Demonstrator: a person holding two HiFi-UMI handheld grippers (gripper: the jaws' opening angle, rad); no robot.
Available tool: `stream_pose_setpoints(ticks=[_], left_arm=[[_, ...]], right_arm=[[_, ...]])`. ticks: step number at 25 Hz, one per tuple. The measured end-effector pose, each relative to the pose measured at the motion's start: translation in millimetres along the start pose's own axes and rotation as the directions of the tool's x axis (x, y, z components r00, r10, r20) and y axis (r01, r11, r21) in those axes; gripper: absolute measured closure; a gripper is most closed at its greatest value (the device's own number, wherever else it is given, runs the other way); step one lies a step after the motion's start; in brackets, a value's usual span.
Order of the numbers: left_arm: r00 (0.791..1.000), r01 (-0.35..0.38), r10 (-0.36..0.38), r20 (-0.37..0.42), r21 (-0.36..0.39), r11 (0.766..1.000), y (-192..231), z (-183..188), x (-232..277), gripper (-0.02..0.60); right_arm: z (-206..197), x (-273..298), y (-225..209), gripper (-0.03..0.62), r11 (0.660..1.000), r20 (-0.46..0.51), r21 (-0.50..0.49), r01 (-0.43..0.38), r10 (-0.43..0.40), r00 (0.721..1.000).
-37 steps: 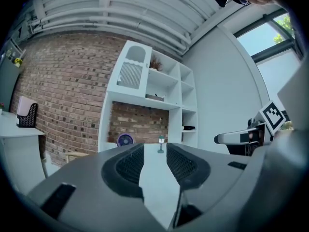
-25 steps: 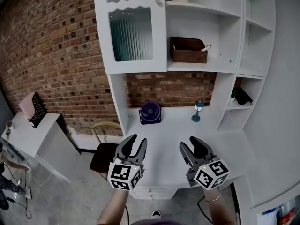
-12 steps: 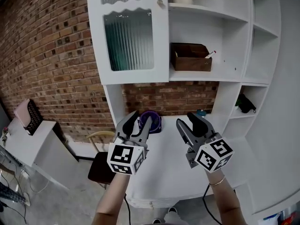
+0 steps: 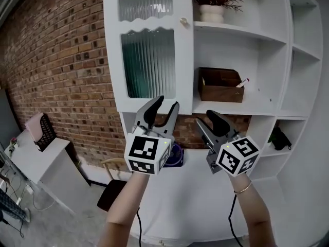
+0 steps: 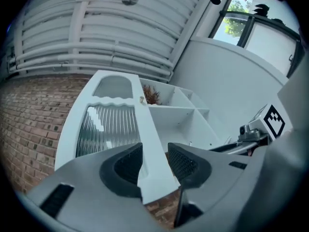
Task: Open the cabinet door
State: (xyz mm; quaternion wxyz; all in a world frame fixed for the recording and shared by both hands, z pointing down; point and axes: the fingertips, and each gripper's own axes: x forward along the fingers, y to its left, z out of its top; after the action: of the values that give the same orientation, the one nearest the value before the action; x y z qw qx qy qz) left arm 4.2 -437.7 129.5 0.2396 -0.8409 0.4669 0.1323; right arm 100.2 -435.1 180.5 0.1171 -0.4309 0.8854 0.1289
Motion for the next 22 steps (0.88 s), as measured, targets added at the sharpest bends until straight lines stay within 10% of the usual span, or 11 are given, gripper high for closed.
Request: stream_pose_setpoints(ticks=[22], left_arm=[[0.986, -0.137, 0.097, 0.132, 0.337, 0.931, 51.6, 122.3, 137.2, 0.428]], right_arm=[[96.0, 99.4, -39.6, 0.387, 0.987, 0.147, -0.143, -0.072, 0.093, 0.985]])
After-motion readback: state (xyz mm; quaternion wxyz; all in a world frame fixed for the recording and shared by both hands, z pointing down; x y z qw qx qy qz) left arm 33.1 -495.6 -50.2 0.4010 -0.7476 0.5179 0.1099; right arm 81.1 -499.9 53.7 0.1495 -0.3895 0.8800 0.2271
